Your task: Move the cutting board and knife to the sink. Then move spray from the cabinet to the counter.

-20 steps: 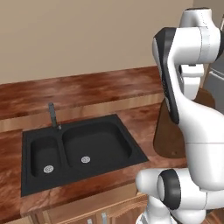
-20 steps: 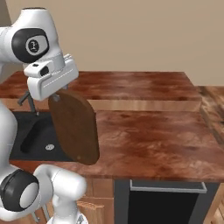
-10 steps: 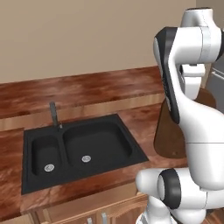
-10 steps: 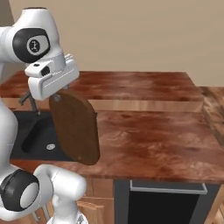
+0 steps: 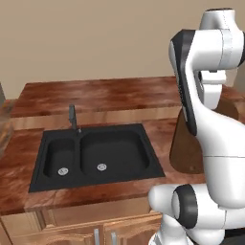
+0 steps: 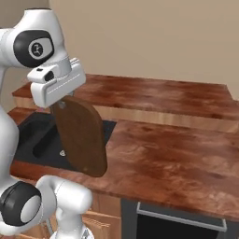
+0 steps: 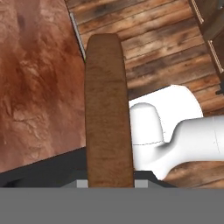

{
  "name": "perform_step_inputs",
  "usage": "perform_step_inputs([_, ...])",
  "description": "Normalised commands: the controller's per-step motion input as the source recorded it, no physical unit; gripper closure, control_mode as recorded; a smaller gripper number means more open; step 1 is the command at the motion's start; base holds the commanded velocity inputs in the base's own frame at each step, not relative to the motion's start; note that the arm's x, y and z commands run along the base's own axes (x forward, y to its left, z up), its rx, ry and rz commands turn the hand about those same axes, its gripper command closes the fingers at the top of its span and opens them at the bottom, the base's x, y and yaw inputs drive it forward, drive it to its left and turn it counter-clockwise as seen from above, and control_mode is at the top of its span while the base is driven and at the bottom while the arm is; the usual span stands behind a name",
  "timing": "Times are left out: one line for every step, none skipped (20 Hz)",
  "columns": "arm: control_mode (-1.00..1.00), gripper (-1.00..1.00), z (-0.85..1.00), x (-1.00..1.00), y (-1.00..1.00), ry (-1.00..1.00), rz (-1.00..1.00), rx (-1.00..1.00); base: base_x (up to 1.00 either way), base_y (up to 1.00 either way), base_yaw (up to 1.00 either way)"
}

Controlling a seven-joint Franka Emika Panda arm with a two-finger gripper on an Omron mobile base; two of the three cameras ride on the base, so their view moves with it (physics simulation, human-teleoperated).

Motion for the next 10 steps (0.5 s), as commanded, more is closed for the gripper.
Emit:
perform_step_inputs([1.00, 1.00, 0.00, 0.00, 0.00, 0.00, 0.00, 0.00, 0.00, 0.00, 0.50])
perform_step_inputs([1.00, 1.00, 0.00, 0.00, 0.00, 0.00, 0.00, 0.00, 0.00, 0.00, 0.43])
perform_step_inputs([1.00, 1.00, 0.00, 0.00, 0.00, 0.00, 0.00, 0.00, 0.05, 0.00, 0.34])
perform_step_inputs([1.00, 1.00, 0.00, 0.00, 0.00, 0.00, 0.00, 0.00, 0.11, 0.00, 0.21])
perform_step_inputs([1.00, 1.00, 0.00, 0.00, 0.00, 0.00, 0.00, 0.00, 0.11, 0.00, 0.15])
perform_step_inputs([1.00, 1.00, 0.00, 0.00, 0.00, 0.00, 0.00, 0.00, 0.11, 0.00, 0.07])
perform_step_inputs([1.00, 1.00, 0.00, 0.00, 0.00, 0.00, 0.00, 0.00, 0.09, 0.00, 0.03])
perform_step_inputs([1.00, 1.00, 0.00, 0.00, 0.00, 0.00, 0.00, 0.00, 0.03, 0.00, 0.00])
perform_step_inputs([1.00, 1.00, 0.00, 0.00, 0.00, 0.00, 0.00, 0.00, 0.02, 0.00, 0.00])
perform_step_inputs([1.00, 1.00, 0.00, 0.00, 0.00, 0.00, 0.00, 0.00, 0.01, 0.00, 0.00])
